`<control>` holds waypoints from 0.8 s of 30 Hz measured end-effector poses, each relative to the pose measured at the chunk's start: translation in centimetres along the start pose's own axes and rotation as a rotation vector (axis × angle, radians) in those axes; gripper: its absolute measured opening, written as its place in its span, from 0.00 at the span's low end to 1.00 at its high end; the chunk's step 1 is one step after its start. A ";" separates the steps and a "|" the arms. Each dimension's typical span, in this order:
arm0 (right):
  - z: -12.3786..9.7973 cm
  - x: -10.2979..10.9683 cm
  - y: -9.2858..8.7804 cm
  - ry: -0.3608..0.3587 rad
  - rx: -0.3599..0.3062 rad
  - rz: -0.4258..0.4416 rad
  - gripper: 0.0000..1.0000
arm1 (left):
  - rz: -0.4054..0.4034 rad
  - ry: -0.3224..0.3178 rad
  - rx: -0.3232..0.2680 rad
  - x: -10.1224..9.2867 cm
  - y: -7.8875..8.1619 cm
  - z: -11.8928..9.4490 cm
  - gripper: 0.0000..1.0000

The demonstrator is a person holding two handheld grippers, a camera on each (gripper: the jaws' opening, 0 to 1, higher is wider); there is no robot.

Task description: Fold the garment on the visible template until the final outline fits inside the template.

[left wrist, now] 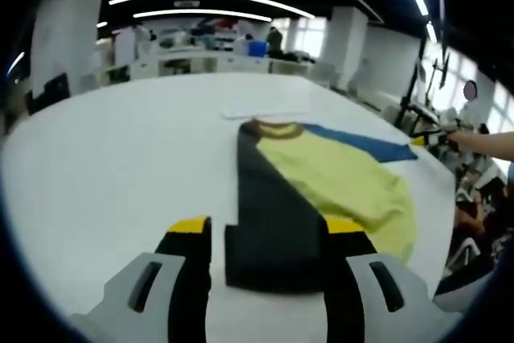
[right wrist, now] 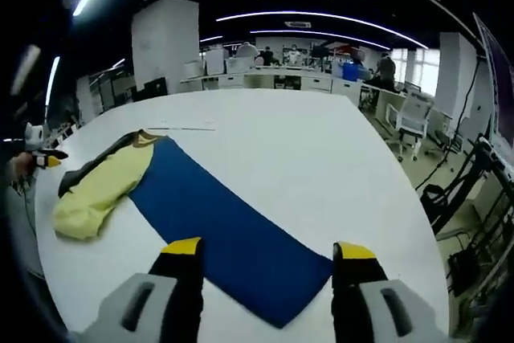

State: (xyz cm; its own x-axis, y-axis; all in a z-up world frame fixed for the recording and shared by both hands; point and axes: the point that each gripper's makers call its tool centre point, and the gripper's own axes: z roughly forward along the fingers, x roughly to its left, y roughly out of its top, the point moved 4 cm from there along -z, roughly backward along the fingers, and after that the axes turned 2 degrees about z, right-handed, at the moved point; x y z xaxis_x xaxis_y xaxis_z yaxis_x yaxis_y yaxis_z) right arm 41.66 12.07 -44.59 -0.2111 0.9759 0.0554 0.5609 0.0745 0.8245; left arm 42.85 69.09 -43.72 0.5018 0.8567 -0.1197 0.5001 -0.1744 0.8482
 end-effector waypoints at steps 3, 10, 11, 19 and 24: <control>0.0 1.0 0.2 0.022 -0.004 -0.029 0.64 | 0.001 0.001 0.002 0.1 -0.1 -0.1 0.50; -0.1 3.9 1.2 0.092 -0.027 -0.060 0.64 | 0.003 0.004 0.002 0.3 -0.2 -0.7 0.50; -0.1 4.3 1.4 0.102 -0.034 -0.062 0.64 | 0.004 0.005 0.001 0.3 -0.2 -0.9 0.50; 0.2 8.1 2.9 0.197 -0.070 -0.120 0.63 | -0.011 0.011 0.008 0.4 -1.3 -1.8 0.50; 0.5 10.2 3.3 0.258 -0.084 -0.149 0.62 | -0.023 0.016 0.008 0.6 -1.9 -2.5 0.49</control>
State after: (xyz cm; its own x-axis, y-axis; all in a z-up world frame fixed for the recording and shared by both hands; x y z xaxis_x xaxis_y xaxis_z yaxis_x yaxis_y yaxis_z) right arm 41.73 22.34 -41.59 -0.4881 0.8705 0.0628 0.4431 0.1851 0.8772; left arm 40.43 71.11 -44.14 0.4790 0.8681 -0.1305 0.5166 -0.1586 0.8414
